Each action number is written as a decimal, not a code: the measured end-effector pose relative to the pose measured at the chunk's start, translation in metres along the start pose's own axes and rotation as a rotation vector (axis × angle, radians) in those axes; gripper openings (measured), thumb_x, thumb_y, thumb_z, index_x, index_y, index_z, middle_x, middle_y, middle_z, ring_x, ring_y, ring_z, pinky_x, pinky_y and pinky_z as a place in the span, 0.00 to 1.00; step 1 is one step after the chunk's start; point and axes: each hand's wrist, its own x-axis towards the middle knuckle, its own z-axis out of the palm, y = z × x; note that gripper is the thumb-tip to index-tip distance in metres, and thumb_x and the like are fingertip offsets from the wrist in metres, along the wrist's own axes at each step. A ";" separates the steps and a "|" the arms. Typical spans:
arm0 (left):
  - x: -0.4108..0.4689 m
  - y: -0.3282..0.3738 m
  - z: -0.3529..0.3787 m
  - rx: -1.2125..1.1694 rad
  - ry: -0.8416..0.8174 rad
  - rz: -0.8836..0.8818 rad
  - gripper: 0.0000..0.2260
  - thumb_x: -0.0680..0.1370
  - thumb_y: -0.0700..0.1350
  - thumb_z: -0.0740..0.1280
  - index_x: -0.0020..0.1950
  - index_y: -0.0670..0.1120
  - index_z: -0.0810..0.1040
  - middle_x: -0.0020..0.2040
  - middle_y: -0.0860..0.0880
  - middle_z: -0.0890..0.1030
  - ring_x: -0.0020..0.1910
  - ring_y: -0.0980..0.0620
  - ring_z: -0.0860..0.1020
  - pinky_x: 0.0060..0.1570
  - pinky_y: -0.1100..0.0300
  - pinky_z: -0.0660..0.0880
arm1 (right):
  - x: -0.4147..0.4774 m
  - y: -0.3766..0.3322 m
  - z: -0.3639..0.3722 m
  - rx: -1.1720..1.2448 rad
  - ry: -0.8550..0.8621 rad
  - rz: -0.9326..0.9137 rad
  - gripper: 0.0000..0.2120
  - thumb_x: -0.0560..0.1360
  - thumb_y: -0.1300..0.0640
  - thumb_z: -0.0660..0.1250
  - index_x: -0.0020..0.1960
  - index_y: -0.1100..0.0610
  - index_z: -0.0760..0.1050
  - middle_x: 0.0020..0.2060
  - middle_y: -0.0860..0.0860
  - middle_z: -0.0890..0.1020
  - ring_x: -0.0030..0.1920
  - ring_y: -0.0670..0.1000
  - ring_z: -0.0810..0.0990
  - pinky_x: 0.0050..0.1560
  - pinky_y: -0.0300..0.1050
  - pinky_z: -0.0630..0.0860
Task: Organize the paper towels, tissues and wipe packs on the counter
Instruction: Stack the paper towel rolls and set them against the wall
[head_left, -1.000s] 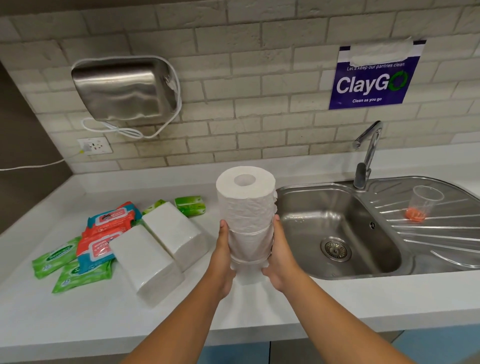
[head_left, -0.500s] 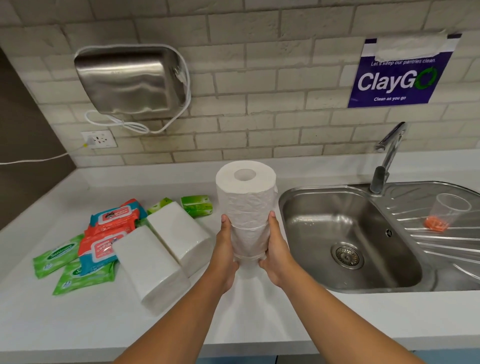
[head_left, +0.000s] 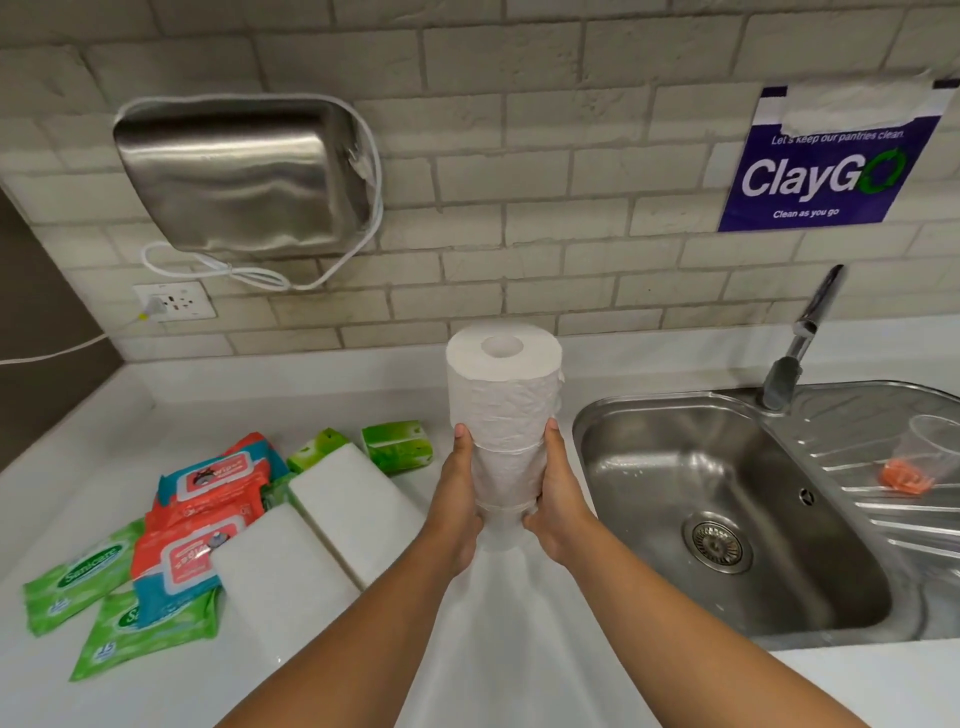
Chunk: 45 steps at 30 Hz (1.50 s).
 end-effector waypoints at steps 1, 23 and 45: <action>0.006 0.005 -0.002 0.005 -0.012 -0.016 0.34 0.74 0.75 0.59 0.76 0.61 0.70 0.72 0.55 0.77 0.70 0.49 0.75 0.71 0.45 0.71 | 0.005 -0.002 0.003 0.008 0.016 0.007 0.46 0.58 0.17 0.61 0.72 0.34 0.66 0.69 0.40 0.75 0.69 0.51 0.74 0.73 0.61 0.64; 0.158 0.080 -0.028 -0.022 -0.102 -0.119 0.17 0.82 0.65 0.58 0.53 0.56 0.79 0.48 0.56 0.82 0.55 0.51 0.83 0.57 0.52 0.79 | 0.137 -0.070 0.046 -0.142 0.002 0.102 0.35 0.73 0.23 0.50 0.72 0.39 0.68 0.66 0.42 0.75 0.70 0.51 0.71 0.76 0.59 0.59; 0.227 0.091 -0.015 0.046 -0.073 -0.065 0.22 0.79 0.66 0.64 0.68 0.56 0.76 0.63 0.56 0.82 0.63 0.51 0.80 0.71 0.46 0.72 | 0.190 -0.092 0.042 -0.114 0.063 0.057 0.29 0.75 0.29 0.59 0.70 0.43 0.68 0.66 0.44 0.73 0.59 0.47 0.77 0.75 0.54 0.65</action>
